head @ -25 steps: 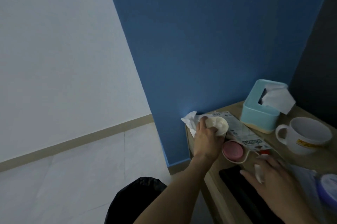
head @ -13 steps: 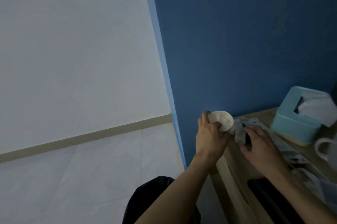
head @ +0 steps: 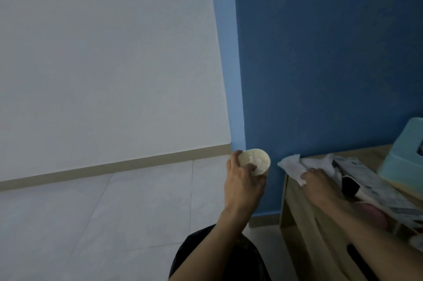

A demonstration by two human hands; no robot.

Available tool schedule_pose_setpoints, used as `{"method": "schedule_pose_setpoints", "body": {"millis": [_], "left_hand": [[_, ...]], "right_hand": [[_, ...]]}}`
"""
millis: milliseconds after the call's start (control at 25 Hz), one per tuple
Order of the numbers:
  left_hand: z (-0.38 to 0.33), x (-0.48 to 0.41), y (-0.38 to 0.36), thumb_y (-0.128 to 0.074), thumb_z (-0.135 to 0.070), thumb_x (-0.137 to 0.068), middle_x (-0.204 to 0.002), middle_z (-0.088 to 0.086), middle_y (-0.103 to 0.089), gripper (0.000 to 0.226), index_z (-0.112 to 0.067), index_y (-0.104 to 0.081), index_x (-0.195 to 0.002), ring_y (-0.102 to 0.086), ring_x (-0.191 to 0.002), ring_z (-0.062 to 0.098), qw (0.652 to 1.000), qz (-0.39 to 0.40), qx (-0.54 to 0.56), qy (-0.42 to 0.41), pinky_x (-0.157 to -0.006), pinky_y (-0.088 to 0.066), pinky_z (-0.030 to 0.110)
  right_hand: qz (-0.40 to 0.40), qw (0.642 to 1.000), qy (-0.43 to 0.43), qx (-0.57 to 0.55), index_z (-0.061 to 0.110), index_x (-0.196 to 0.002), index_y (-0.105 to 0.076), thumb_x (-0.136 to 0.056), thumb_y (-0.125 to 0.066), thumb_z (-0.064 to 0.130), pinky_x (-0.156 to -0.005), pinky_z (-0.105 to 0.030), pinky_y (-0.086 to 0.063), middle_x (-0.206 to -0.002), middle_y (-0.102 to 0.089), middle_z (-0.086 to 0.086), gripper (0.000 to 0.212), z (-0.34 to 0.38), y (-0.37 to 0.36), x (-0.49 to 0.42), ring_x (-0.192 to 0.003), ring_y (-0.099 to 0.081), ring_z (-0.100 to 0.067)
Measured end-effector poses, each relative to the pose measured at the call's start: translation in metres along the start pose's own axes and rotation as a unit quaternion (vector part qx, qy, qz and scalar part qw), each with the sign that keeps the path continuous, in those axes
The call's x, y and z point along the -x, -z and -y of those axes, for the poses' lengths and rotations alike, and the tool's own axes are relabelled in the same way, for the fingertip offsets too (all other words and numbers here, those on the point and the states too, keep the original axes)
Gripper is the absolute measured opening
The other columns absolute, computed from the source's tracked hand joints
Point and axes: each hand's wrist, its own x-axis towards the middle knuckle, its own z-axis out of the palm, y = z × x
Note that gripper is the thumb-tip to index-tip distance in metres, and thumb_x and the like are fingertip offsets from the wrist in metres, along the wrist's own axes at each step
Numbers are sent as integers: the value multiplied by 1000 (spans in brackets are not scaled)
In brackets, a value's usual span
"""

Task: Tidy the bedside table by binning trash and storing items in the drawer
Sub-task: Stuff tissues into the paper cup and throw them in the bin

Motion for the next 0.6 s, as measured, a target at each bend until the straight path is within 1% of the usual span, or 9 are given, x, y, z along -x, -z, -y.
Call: {"method": "schedule_pose_setpoints", "body": {"millis": [80,160,240,280,320,360,440,520,600], "left_hand": [[12,4,3,-60,-31,-85,-147,-3,-25,34,-10,-66,-112,-38,-128,17,1000,1,3,16,-93,-47,27],[25,10,8,-61,-32,-85,-146,-3,-26,35,-9,-66,-111,-40,-126,18,999,-5,11,36,-94,-49,29],[45,23,15,-62,-30,-84,-144,-2,-28,36,-7,-67,-110,-40,-127,19,997,-13,17,72,-95,-49,31],[59,34,19,-61,-29,-83,-143,-1,-29,36,-6,-66,-110,-39,-127,20,995,-11,15,95,-96,-48,32],[73,45,21,-61,-28,-83,-143,1,-30,36,-6,-66,-111,-38,-128,21,993,-4,10,117,-96,-48,32],[90,59,23,-60,-29,-83,-142,2,-31,37,-6,-66,-111,-38,-128,22,990,3,3,139,-96,-48,33],[122,94,20,-59,-31,-83,-141,4,-32,38,-6,-65,-111,-38,-127,24,982,28,-12,188,-95,-48,34],[149,128,10,-59,-32,-83,-140,4,-32,39,-6,-64,-111,-38,-126,24,971,66,-22,229,-96,-47,33],[170,156,-1,-59,-33,-83,-140,4,-32,39,-6,-64,-110,-37,-126,23,958,104,-36,265,-97,-46,33]], "right_hand": [[-26,999,18,-38,3,-120,-55,-89,-44,6,-92,-37,-41,-126,-53,-20,32,12,-4,6,-114,-50,-33],[-64,992,61,-95,4,-123,-54,-89,-47,5,-97,-37,-39,-129,-52,-17,35,32,-14,18,-117,-48,-31],[-109,975,117,-155,4,-121,-58,-87,-51,2,-96,-34,-41,-127,-55,-16,35,59,-34,38,-116,-52,-30],[-117,965,146,-181,4,-118,-61,-85,-52,0,-95,-33,-43,-124,-58,-18,34,73,-48,49,-114,-54,-31],[-108,960,168,-198,5,-116,-63,-85,-51,-1,-95,-34,-44,-124,-58,-18,34,83,-61,59,-115,-55,-31],[-76,960,183,-199,7,-118,-62,-86,-50,1,-98,-33,-42,-129,-56,-16,35,94,-76,70,-119,-52,-30],[31,965,190,-179,13,-125,-56,-89,-47,7,-104,-30,-35,-139,-47,-9,38,111,-111,90,-127,-44,-25],[105,962,193,-164,15,-128,-52,-89,-46,8,-103,-29,-35,-139,-45,-4,40,117,-144,106,-125,-45,-22],[164,956,200,-141,15,-128,-52,-89,-45,9,-97,-31,-40,-136,-48,-5,40,121,-171,119,-118,-51,-22]]}}
